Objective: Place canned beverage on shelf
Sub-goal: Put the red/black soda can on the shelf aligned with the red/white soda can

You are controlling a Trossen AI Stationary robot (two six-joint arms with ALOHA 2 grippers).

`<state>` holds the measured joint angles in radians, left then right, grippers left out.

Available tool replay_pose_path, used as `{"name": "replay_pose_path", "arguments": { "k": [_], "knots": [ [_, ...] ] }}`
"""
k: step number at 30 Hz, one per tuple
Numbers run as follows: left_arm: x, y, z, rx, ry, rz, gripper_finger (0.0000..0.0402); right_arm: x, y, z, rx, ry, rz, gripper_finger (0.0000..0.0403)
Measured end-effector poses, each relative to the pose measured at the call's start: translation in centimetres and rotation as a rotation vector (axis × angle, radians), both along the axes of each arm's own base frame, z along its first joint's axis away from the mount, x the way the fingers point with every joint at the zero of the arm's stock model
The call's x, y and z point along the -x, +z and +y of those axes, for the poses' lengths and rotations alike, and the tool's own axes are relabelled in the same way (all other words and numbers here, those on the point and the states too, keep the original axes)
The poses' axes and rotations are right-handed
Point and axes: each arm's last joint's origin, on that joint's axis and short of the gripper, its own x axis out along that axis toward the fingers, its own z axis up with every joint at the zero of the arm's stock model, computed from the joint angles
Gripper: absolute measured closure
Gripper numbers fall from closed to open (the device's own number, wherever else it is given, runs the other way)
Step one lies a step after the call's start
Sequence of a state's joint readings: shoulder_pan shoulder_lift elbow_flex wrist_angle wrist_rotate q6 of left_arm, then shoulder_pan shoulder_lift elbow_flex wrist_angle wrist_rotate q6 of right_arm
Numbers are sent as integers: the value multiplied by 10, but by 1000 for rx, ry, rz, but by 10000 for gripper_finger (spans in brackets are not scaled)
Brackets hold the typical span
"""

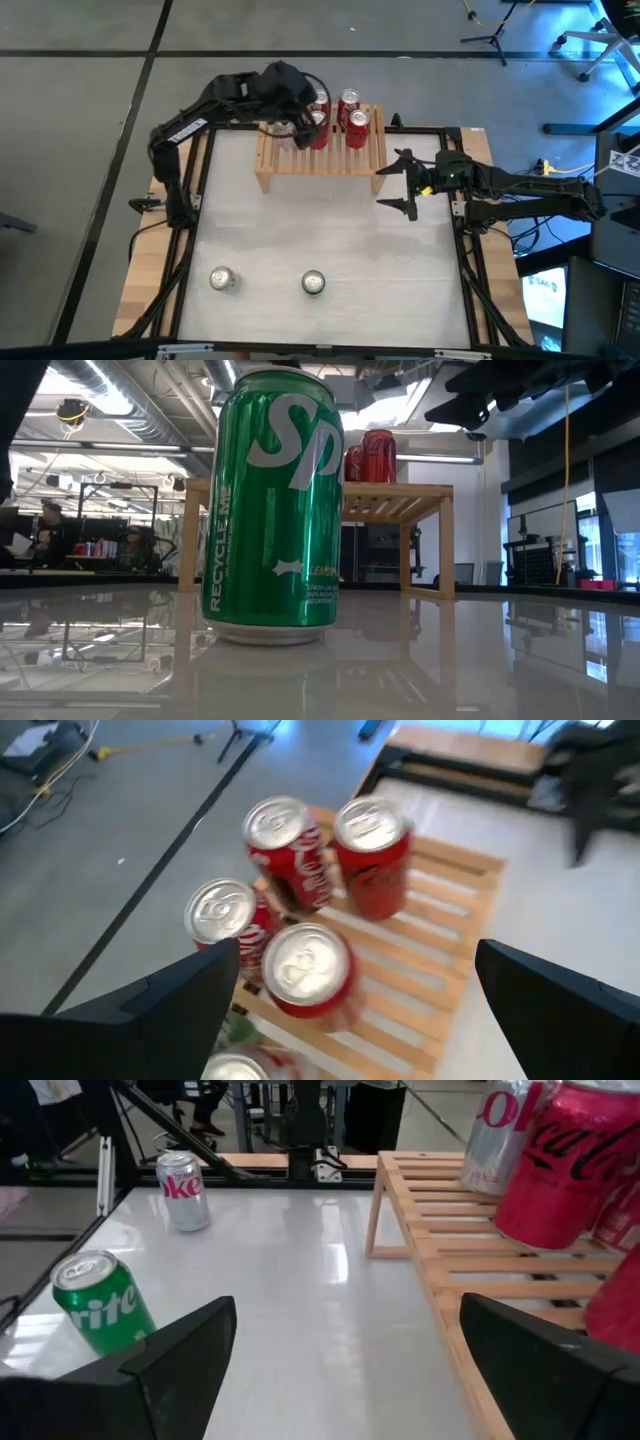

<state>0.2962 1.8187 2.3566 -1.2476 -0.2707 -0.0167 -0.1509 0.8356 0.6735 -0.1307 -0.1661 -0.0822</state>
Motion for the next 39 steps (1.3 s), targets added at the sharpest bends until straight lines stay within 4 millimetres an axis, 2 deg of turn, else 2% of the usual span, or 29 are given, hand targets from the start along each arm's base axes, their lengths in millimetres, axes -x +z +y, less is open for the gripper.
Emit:
{"name": "replay_pose_path", "arguments": {
  "k": [7, 10, 13, 18, 22, 25, 32, 39],
  "knots": [
    [33, 22, -36, 29, -39, -31, 5, 0, 1, 0, 63, 3, -6, 24],
    [43, 24, -56, -7, -28, -15, 5, 0, 1, -2, 92, -26, -5, 24],
    [44, 19, -79, -61, -19, 6, 5, 0, 1, -2, 103, -54, -6, 24],
    [37, -6, -110, -115, -18, 20, 5, 0, 1, -3, 106, -63, -4, 24],
    [31, -37, -123, -119, -34, -10, 5, 1, 1, -9, 107, -94, -4, 24],
    [30, -60, -126, -117, -41, -40, 5, 3, 1, -18, 105, -141, -1, 24],
    [46, -108, -124, -89, -20, -115, 5, 9, 0, -40, 102, -268, 13, 24],
    [52, -142, -123, -85, -20, -136, 5, 3, -11, -66, 95, -312, 57, 24]
  ]
}}
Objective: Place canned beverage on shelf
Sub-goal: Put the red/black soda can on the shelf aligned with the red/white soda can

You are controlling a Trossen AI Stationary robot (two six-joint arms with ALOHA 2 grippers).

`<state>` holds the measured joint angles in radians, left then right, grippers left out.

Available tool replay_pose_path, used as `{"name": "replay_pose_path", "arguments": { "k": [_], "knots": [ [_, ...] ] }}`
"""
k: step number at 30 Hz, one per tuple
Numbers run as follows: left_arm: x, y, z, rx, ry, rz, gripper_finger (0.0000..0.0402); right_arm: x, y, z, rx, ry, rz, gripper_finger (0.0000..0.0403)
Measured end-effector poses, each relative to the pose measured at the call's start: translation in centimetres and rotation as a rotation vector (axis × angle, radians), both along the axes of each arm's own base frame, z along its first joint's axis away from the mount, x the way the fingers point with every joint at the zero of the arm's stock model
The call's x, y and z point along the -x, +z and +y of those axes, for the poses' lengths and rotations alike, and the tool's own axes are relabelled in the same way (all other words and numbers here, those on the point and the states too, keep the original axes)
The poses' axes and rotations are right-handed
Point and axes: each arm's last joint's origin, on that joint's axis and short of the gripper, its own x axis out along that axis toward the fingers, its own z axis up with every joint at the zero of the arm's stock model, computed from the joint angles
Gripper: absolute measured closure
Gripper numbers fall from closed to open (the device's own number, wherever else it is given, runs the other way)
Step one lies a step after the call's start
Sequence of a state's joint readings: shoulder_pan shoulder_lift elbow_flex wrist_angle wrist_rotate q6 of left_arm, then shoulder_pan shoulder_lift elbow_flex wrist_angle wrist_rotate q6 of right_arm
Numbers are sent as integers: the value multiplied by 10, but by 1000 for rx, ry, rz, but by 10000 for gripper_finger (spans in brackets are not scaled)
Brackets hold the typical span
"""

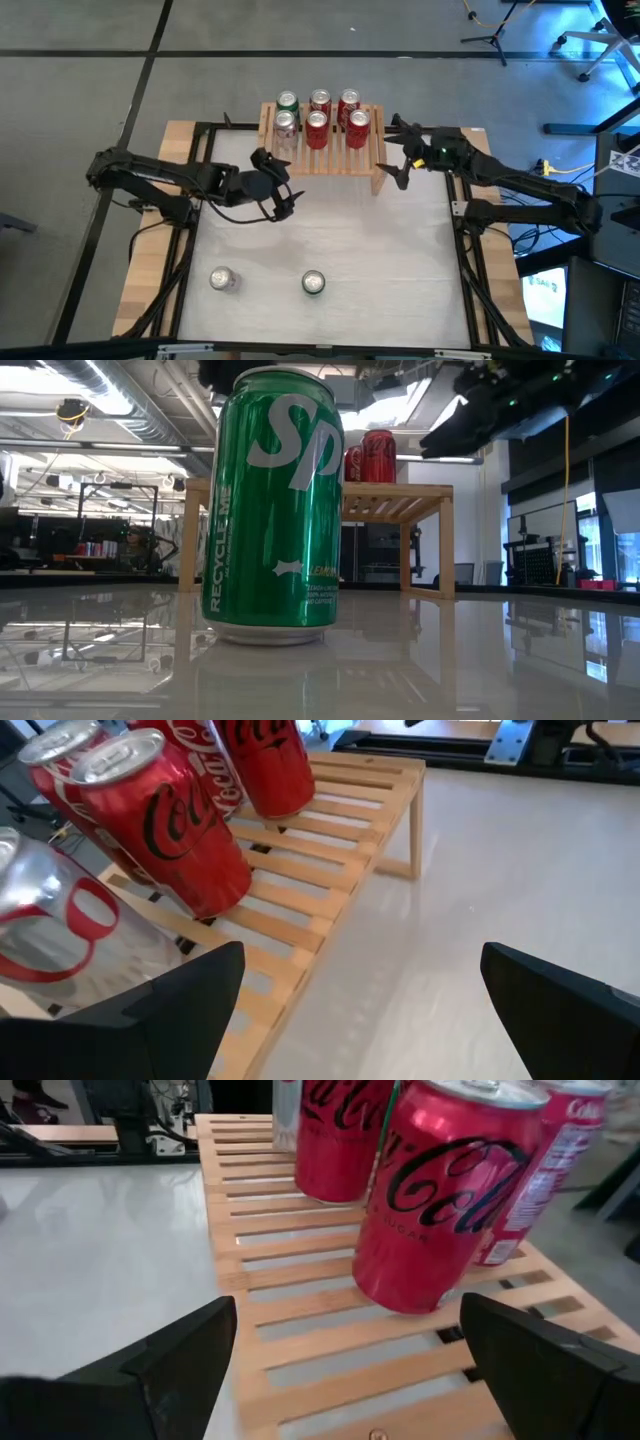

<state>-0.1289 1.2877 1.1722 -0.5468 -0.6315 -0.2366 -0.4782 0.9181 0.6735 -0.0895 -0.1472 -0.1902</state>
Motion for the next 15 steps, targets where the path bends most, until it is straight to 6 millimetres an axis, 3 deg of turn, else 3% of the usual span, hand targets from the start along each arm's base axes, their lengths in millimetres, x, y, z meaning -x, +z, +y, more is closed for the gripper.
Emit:
{"name": "replay_pose_path", "arguments": {
  "k": [8, 15],
  "knots": [
    [-2, -10, 0, 3, -1, -12, 5, -14, -15, -28, -12, -58, 5, 24],
    [-3, -8, 0, 4, -2, -36, 5, -26, -26, -38, -31, -22, 2, 24]
  ]
}}
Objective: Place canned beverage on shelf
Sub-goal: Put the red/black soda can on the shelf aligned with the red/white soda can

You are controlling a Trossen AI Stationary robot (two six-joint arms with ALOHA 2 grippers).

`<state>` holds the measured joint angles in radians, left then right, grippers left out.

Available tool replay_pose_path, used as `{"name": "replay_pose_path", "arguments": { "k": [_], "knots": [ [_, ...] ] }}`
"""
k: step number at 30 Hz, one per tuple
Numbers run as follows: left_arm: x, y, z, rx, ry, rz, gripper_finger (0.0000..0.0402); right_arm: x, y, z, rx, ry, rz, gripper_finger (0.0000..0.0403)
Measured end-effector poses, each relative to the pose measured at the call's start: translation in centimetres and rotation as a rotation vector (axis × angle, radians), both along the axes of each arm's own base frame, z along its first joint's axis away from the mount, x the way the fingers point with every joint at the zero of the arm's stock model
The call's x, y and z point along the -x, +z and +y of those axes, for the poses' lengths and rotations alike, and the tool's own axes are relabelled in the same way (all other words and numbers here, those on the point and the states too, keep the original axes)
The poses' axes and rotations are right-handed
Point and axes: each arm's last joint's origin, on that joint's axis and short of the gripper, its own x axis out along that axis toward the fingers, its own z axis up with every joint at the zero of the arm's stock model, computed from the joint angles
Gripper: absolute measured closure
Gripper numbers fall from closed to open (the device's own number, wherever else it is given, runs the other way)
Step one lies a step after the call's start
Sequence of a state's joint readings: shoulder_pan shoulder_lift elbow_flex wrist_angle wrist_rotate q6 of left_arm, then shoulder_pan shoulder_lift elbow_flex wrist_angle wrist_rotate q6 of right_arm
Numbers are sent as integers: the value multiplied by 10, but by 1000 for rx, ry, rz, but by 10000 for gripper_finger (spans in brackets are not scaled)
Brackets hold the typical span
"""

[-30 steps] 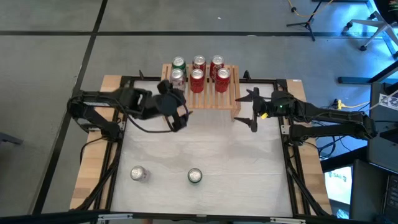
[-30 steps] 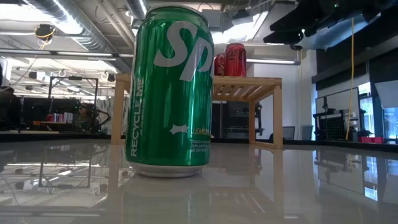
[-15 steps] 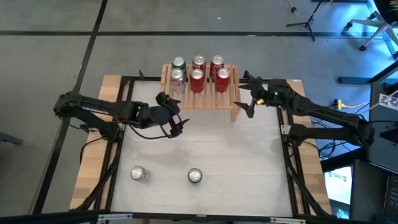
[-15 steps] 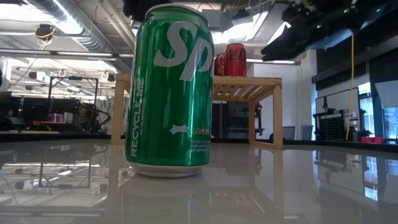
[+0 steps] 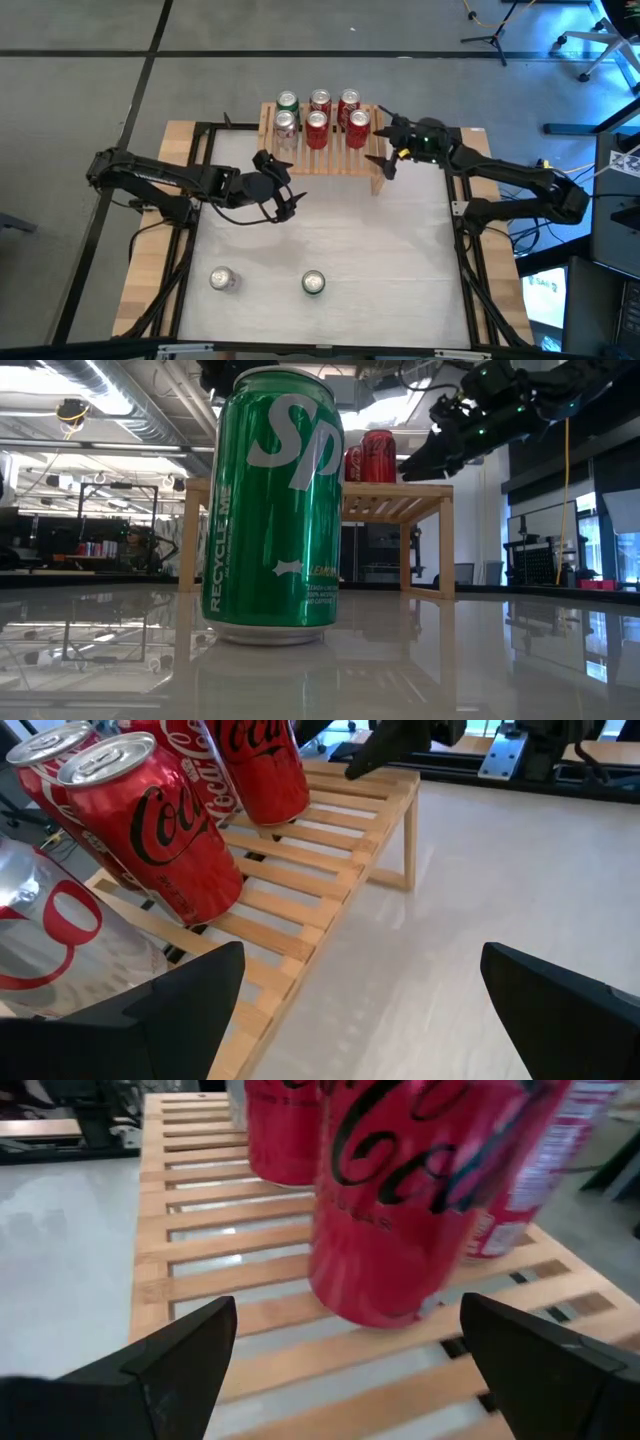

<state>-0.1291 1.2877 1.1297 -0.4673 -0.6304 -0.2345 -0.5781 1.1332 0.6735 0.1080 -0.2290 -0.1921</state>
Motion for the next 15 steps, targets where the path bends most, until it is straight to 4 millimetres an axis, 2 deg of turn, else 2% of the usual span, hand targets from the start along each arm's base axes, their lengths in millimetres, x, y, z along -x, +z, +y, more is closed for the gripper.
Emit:
{"name": "replay_pose_path", "arguments": {
  "k": [15],
  "knots": [
    [-1, 1, -1, 15, -16, -13, 5, -16, -10, -8, 4, 49, -44, 24]
  ]
}}
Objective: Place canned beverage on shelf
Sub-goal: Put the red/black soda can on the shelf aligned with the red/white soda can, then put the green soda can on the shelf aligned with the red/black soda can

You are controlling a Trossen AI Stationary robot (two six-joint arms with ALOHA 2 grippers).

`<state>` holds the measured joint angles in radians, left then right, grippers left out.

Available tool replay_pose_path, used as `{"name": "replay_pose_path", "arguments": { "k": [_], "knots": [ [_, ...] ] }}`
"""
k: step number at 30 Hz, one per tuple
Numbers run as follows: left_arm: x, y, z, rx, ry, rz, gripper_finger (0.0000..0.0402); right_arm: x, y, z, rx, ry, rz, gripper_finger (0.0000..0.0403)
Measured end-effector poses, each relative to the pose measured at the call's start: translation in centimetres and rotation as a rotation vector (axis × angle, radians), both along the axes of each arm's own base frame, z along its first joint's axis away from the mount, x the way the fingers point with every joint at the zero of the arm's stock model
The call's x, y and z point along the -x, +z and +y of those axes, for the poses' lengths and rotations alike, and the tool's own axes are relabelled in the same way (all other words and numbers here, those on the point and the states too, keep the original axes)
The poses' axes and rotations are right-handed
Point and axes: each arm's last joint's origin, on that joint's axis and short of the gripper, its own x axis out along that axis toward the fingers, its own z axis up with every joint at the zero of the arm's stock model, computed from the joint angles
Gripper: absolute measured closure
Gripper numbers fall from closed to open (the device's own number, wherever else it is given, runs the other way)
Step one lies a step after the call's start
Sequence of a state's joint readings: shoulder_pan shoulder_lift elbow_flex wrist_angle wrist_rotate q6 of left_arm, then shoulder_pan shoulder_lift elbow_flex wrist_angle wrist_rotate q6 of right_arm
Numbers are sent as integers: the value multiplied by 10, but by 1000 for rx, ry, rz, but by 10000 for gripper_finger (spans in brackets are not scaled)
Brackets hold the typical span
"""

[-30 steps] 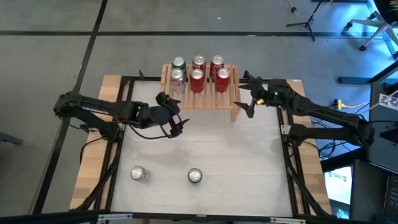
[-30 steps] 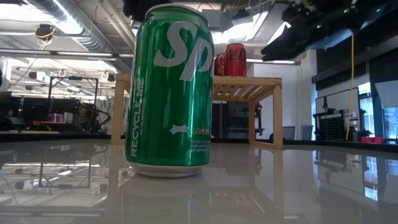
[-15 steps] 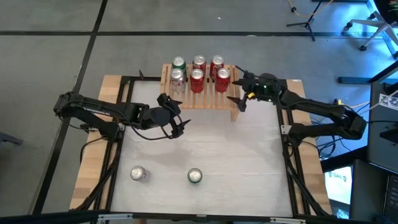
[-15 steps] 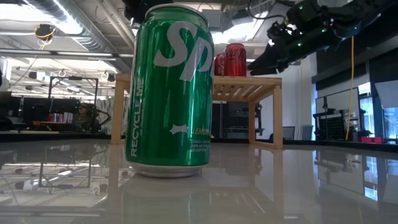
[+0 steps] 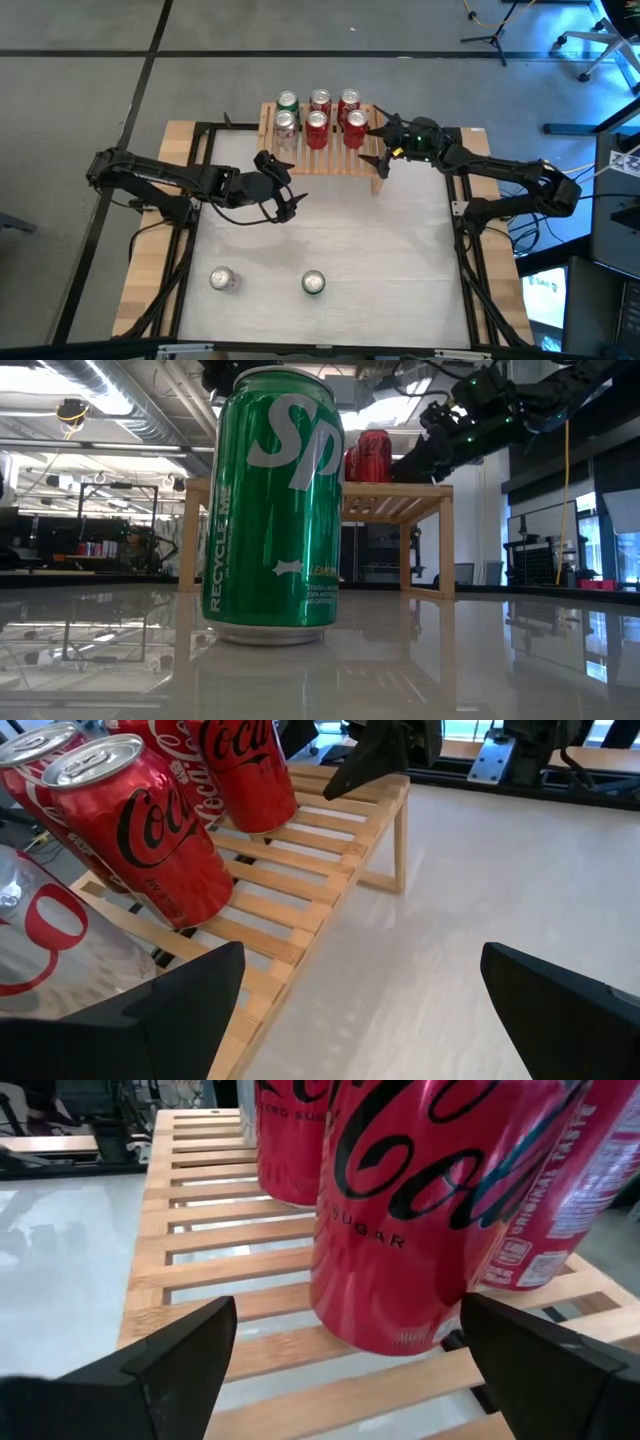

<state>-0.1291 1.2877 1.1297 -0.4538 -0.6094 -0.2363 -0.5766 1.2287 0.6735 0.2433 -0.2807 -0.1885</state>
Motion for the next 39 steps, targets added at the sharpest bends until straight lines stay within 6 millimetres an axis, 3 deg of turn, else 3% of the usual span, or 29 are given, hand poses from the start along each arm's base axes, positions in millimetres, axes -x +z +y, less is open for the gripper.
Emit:
{"name": "replay_pose_path", "arguments": {
  "k": [24, 39],
  "knots": [
    [0, 0, 0, 0, -1, 0, 5, -2, 7, 0, 30, 52, -72, 24],
    [0, 0, 0, -1, -2, 1, 5, -1, 6, -1, 38, -17, -48, 24]
  ]
}}
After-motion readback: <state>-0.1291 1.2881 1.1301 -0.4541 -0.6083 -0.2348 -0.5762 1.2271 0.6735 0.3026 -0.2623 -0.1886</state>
